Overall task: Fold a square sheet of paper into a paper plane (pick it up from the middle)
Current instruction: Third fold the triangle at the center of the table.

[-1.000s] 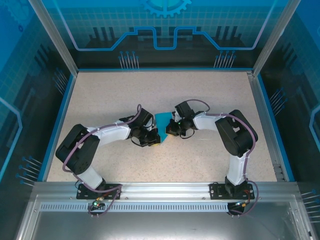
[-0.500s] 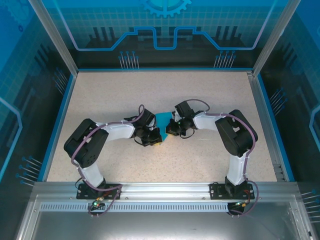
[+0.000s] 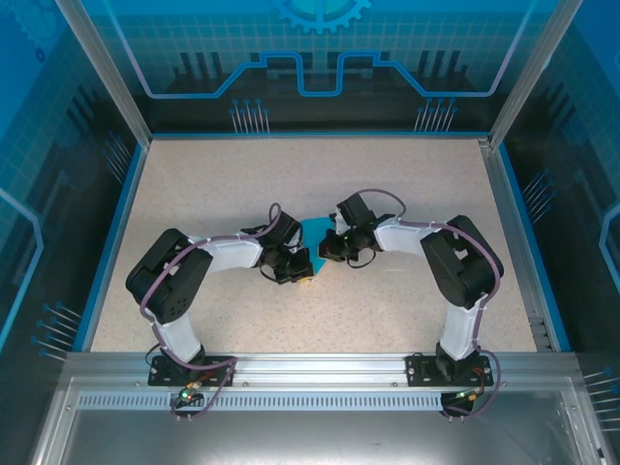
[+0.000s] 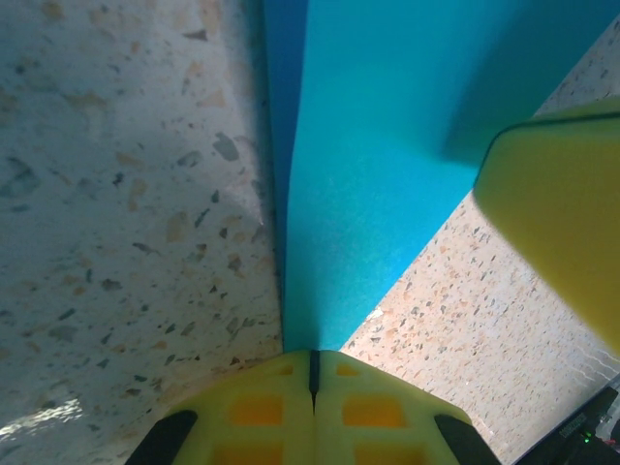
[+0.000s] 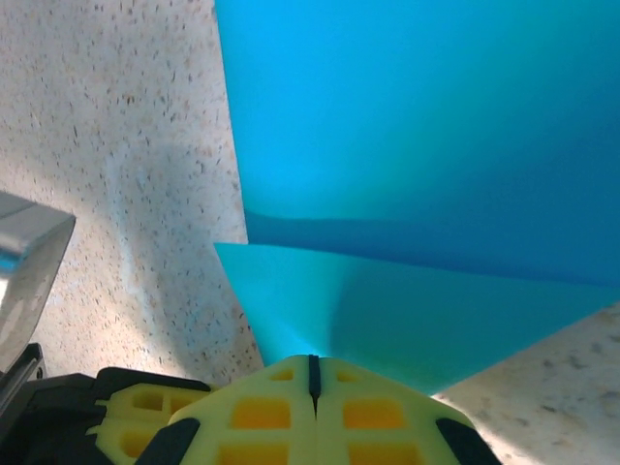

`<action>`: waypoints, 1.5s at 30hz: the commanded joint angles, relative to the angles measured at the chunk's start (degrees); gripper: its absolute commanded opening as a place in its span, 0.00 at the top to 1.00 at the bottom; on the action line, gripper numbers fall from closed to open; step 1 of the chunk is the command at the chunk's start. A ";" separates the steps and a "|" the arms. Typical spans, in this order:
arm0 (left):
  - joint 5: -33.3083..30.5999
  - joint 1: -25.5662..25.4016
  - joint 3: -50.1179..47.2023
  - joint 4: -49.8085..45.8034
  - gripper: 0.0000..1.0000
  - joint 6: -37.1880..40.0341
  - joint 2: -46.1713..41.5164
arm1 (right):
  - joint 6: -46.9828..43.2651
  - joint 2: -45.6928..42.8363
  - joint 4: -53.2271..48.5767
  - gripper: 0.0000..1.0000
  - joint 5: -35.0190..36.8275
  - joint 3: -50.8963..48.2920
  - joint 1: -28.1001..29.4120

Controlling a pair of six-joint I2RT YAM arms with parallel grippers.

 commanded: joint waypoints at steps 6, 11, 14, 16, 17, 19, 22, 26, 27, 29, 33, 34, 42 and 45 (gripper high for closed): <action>-2.31 -0.41 0.57 -3.14 0.98 0.17 1.92 | -2.26 0.64 0.00 1.00 -2.75 -2.33 2.20; -2.71 -0.39 0.68 -4.16 0.98 -0.05 1.91 | -3.85 0.74 0.45 0.99 -4.43 -2.62 2.40; -2.92 -0.41 0.81 -4.65 0.98 -0.15 1.98 | -4.58 0.84 0.43 0.99 -5.11 -2.64 2.57; -3.00 -0.39 0.89 -4.66 0.98 -0.32 2.03 | -5.00 1.29 -0.18 0.99 -4.94 -2.37 2.56; -3.00 -0.40 0.95 -4.71 0.98 -0.49 2.15 | -5.13 1.67 -0.65 1.00 -4.70 -2.29 2.58; -2.98 -0.39 1.02 -4.91 0.98 -0.62 2.32 | -5.35 2.21 -1.29 1.00 -3.81 -2.21 2.58; -3.08 -0.38 0.93 -5.33 0.98 -0.96 2.57 | -5.90 2.91 -2.65 1.00 -2.01 -1.71 2.40; -3.27 -0.45 0.98 -6.08 0.98 -1.06 2.92 | -6.10 3.37 -3.02 1.00 -0.81 -1.26 1.55; -3.43 -0.39 1.03 -6.53 0.98 -1.06 3.05 | -6.03 3.37 -3.02 1.00 -0.55 -1.09 1.24; -3.66 -0.41 1.16 -7.63 0.98 -0.98 3.23 | -5.93 3.42 -2.94 1.00 0.18 -0.97 0.32; -3.88 -0.36 1.16 -9.36 0.98 -0.58 3.62 | -5.86 3.70 -2.67 1.00 1.04 -0.25 -2.01; -3.97 -0.38 1.16 -9.87 0.98 -0.46 3.72 | -5.75 3.84 -2.69 1.00 1.46 -0.04 -2.63; -3.88 -0.39 1.47 -12.08 0.98 0.06 5.28 | -5.66 4.18 -2.52 1.00 1.64 0.59 -6.93; -3.79 -0.34 1.71 -12.34 0.98 0.32 5.72 | -5.93 4.39 -2.80 1.00 2.01 1.16 -8.35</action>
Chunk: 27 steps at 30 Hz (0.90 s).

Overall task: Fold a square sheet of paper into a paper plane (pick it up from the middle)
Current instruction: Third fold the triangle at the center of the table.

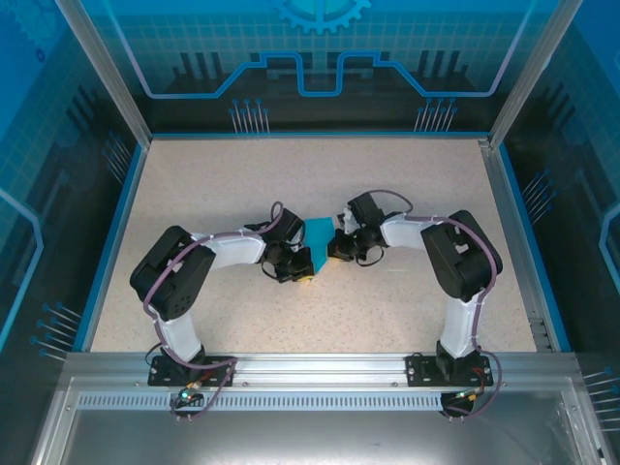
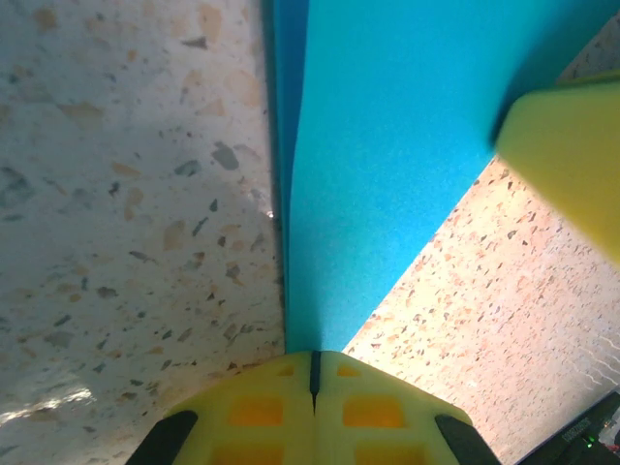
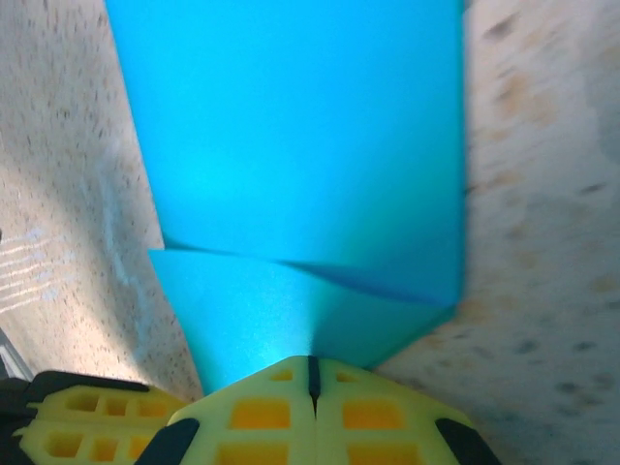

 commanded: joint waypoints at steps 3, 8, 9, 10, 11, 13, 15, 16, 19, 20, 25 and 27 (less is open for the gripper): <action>-3.50 -0.31 -1.38 -8.09 0.98 0.59 3.85 | -1.26 2.36 -1.76 1.00 5.73 1.77 -4.16; -3.31 -0.32 -0.94 -8.36 0.98 1.01 3.79 | -1.45 2.92 -3.21 0.99 6.67 4.13 -6.58; -3.24 -0.27 -0.85 -8.42 0.98 1.13 3.71 | -1.45 2.67 -3.77 0.99 6.95 4.81 -6.81; -3.20 -0.31 -0.76 -8.46 0.98 1.20 3.44 | -1.53 2.26 -4.44 0.99 7.23 5.55 -6.95; -3.11 -0.29 -0.60 -8.47 0.98 1.43 3.05 | -1.70 1.67 -5.09 0.99 7.51 6.26 -6.91; -2.78 -0.27 -0.13 -8.39 0.97 2.03 2.06 | -1.80 -0.33 -5.76 0.99 7.28 6.85 -6.88; -2.22 -0.32 1.00 -8.06 0.95 2.62 0.47 | -1.63 -2.39 -6.21 0.97 7.00 6.40 -6.93; -1.83 -0.31 1.62 -7.50 0.93 2.92 -0.57 | -1.49 -3.61 -6.38 0.95 6.62 5.80 -6.93; -0.32 -0.24 2.99 -3.76 0.83 2.96 -4.24 | -0.80 -6.29 -5.81 0.85 4.94 3.32 -6.69; -0.05 -0.27 3.37 -1.98 0.81 2.89 -5.30 | -0.39 -7.01 -5.41 0.80 4.09 2.18 -6.62; -2.06 -0.30 4.57 3.79 0.79 1.37 -6.10 | 1.42 -8.05 -2.41 0.60 -2.06 -1.17 -6.21; -3.14 -0.31 5.27 4.68 0.79 1.05 -4.70 | 1.58 -7.93 -2.00 0.57 -3.34 -1.59 -5.79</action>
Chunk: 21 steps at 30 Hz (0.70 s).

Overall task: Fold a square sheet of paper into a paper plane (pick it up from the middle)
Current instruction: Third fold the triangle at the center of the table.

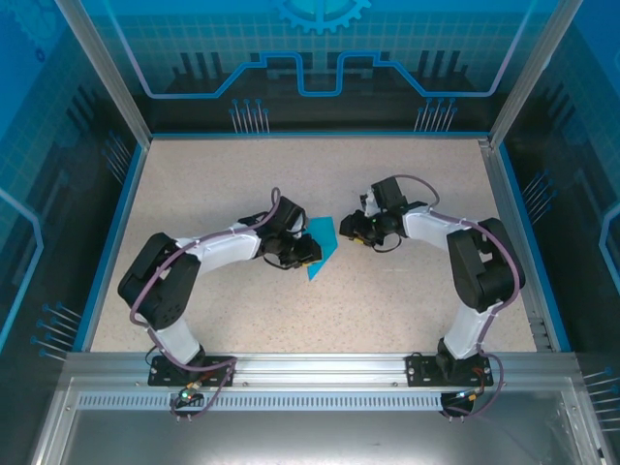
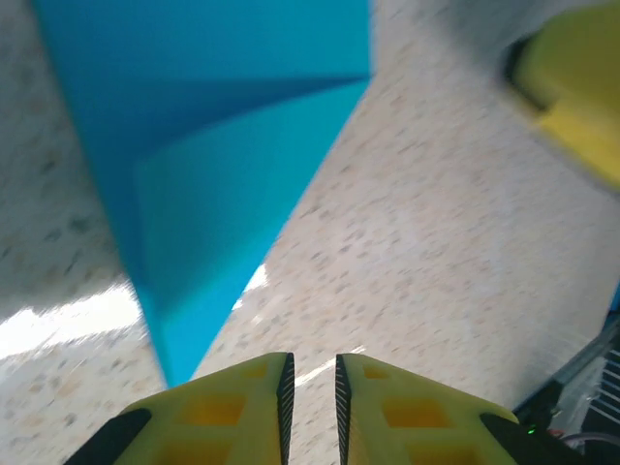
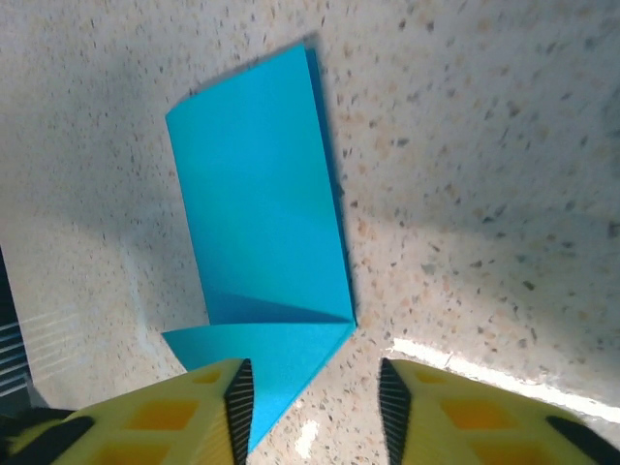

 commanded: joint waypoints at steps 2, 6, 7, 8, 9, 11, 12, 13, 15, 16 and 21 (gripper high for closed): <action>-3.75 -0.27 2.73 2.18 0.81 -0.91 2.23 | 0.58 0.06 0.61 0.55 -5.21 -1.25 1.24; -6.76 -0.24 4.56 1.63 0.87 -1.63 5.25 | 0.73 1.67 0.78 0.53 -6.10 -0.62 2.06; -7.99 -0.29 4.94 0.91 0.88 -1.83 5.93 | 0.75 2.14 0.78 0.53 -6.24 -0.39 2.23; -8.83 -0.18 5.17 0.54 0.89 -1.83 6.43 | 0.84 2.69 0.69 0.53 -6.42 -0.09 2.40; -9.58 -0.16 5.34 0.11 0.89 -1.70 6.84 | 0.93 3.11 0.65 0.53 -6.51 0.21 2.56; -10.92 -0.24 5.35 -0.95 0.91 -1.64 7.53 | 0.86 4.02 0.31 0.53 -6.58 0.85 2.94; -11.53 -0.22 5.28 -1.29 0.91 -1.68 7.82 | 0.84 4.32 0.10 0.53 -6.55 1.19 3.08; -12.25 -0.24 5.25 -1.82 0.92 -1.75 8.15 | 0.77 4.65 0.04 0.53 -6.55 1.41 3.18; -13.66 -0.19 5.26 -2.78 0.93 -1.82 8.68 | 0.84 5.35 -0.03 0.53 -6.52 1.94 3.39; -14.11 -0.22 5.25 -3.25 0.94 -1.84 9.01 | 0.84 5.78 -0.31 0.53 -6.57 2.32 3.56; -15.86 -0.16 5.75 -5.55 0.95 -2.46 10.30 | 0.58 7.27 -0.97 0.55 -7.17 3.75 4.09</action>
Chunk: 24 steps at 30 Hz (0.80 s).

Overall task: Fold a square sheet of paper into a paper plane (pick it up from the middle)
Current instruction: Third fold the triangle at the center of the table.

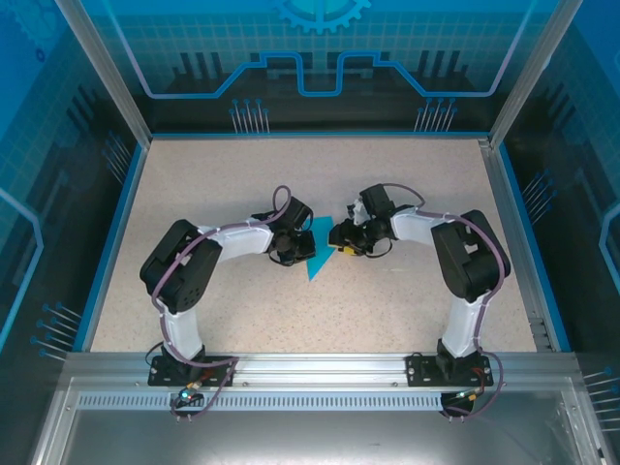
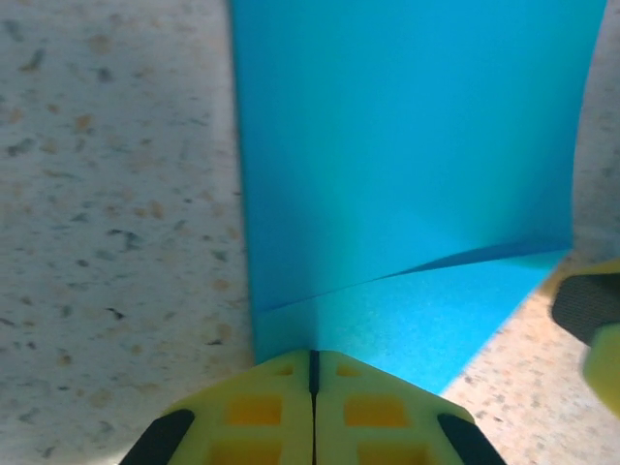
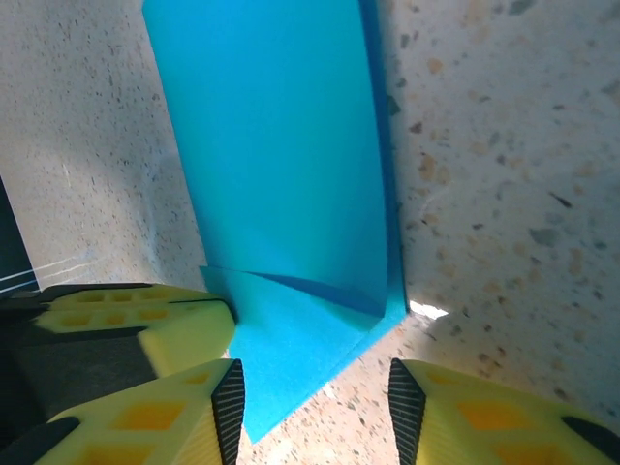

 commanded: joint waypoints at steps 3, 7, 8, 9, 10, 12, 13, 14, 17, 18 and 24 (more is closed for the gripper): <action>-2.70 -0.16 1.86 -3.67 0.94 -1.17 1.75 | 0.03 1.88 -2.19 0.56 -1.70 2.48 1.25; -2.51 -0.18 1.79 -3.74 0.94 -1.07 2.05 | -0.32 2.60 -3.52 0.57 -0.72 3.52 1.52; -2.57 -0.21 1.79 -3.90 0.94 -1.09 1.99 | -0.32 2.75 -3.69 0.57 -0.78 3.74 1.65; -2.53 -0.16 1.79 -3.96 0.94 -1.03 1.98 | -0.32 3.00 -3.96 0.57 -0.59 3.97 1.76; -2.53 -0.22 1.79 -3.90 0.94 -1.02 1.98 | -0.32 3.35 -4.22 0.57 -0.54 4.32 1.85; -2.35 -0.18 1.79 -3.94 0.94 -1.03 1.98 | -0.35 3.84 -4.23 0.59 -0.77 4.79 2.00; -2.35 -0.10 1.79 -3.94 0.94 -1.07 1.98 | -0.32 4.03 -4.48 0.59 -0.74 5.12 2.12; -2.35 -0.15 1.79 -3.91 0.94 -1.03 1.98 | -0.32 4.34 -4.82 0.59 -0.60 5.42 2.17; -2.26 -0.14 1.79 -4.07 0.94 -1.09 1.98 | 0.26 4.45 -5.13 0.59 -0.36 5.76 2.31; -2.26 -0.11 1.79 -4.07 0.94 -1.18 1.89 | 0.46 4.28 -5.58 0.60 0.31 5.79 2.31; -2.28 -0.14 1.62 -4.14 0.94 -1.33 1.90 | 2.47 1.40 -5.51 0.58 4.84 3.09 1.56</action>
